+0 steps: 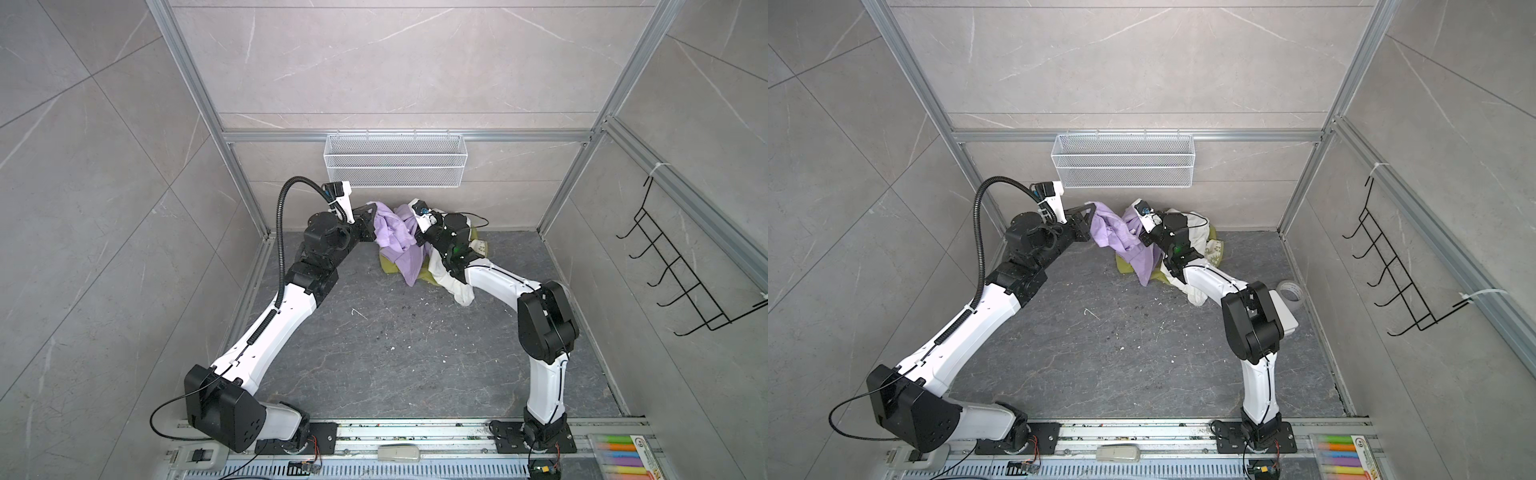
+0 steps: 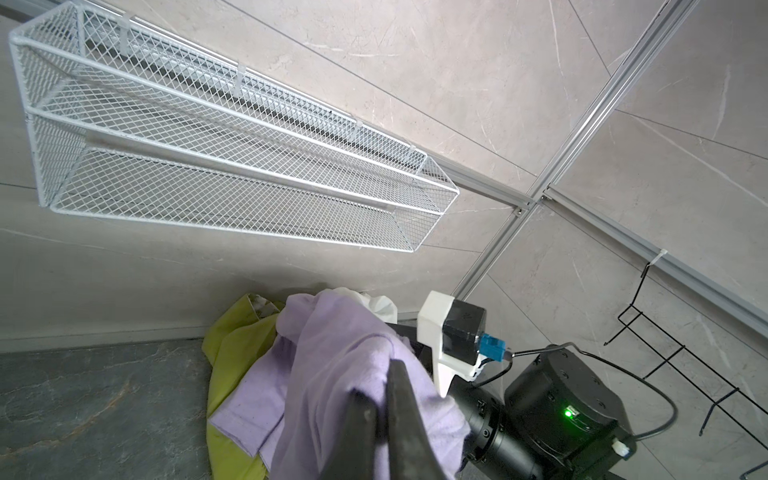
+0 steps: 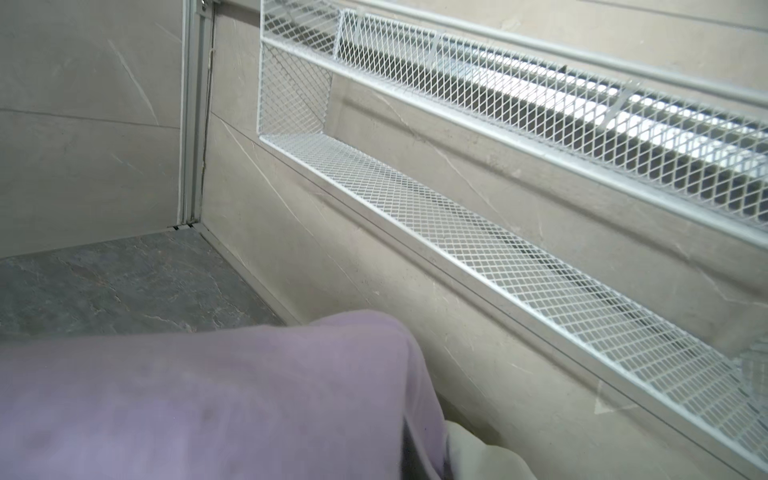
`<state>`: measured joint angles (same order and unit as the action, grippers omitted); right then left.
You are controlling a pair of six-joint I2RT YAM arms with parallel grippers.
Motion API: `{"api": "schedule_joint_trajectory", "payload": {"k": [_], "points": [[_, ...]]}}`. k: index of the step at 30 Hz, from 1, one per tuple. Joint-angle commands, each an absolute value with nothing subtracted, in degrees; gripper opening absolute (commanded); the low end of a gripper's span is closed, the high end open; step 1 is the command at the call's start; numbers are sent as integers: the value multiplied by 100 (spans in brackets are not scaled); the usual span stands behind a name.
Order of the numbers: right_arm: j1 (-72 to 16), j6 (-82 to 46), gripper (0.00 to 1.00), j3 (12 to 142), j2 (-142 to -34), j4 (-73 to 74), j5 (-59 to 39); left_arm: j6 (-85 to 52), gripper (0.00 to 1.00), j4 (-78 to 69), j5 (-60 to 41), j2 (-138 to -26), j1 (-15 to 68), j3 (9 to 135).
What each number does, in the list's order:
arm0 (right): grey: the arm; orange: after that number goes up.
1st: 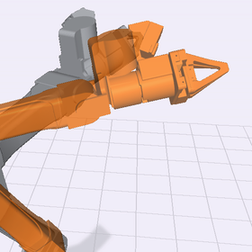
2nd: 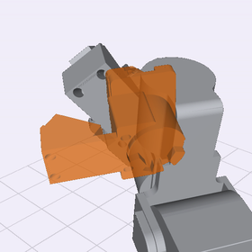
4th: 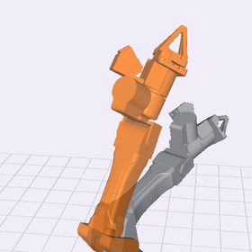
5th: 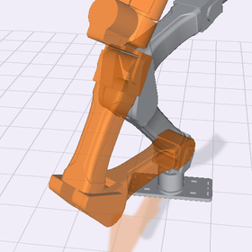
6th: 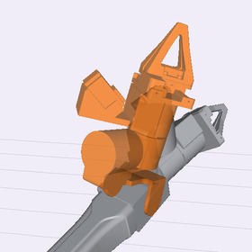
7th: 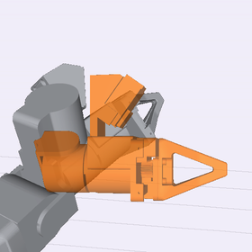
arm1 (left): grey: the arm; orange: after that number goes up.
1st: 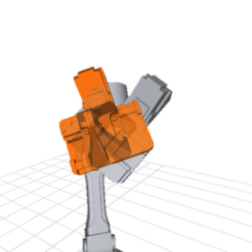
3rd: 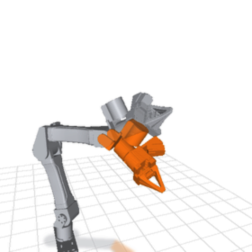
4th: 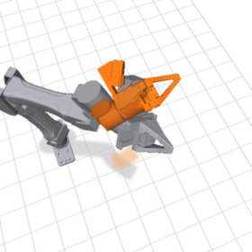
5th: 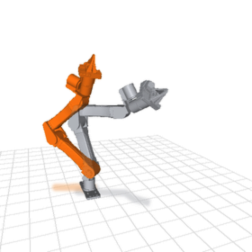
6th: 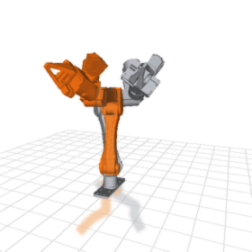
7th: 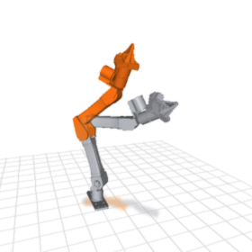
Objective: Pick out a specific cloth from the pile
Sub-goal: 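Move the right gripper to grasp the hanging lavender shirt beside the left gripper, then carry the lavender shirt with both grippers toward the robot, away from the pile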
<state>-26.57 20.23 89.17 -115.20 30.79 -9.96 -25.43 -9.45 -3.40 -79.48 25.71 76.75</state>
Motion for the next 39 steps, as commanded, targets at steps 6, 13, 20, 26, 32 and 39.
{"api": "schedule_joint_trajectory", "payload": {"k": [6, 13, 20, 26, 32, 39], "points": [[-2747, 1442, 0, 9202, -10939, 3207, -1140, -2395, 0, -1310, -255, -7893, 2548, 7648], [-2772, 1314, 0, 9254, -10728, 3064, -1122, -2391, 0, -1336, -189, -7797, 2542, 7552], [-2831, 1281, 0, 9246, -10533, 2993, -1160, -2389, 0, -1336, -144, -7657, 2548, 7431], [-2889, 1260, 0, 9306, -10396, 2960, -1220, -2360, 0, -1275, -114, -7494, 2542, 7416], [-2970, 1244, 0, 9441, -10227, 2846, -1299, -2330, 0, -1185, -109, -7344, 2548, 7471], [-3110, 1264, 0, 9497, -9989, 2699, -1334, -2330, 0, -1082, -123, -7225, 2549, 7515]]}}
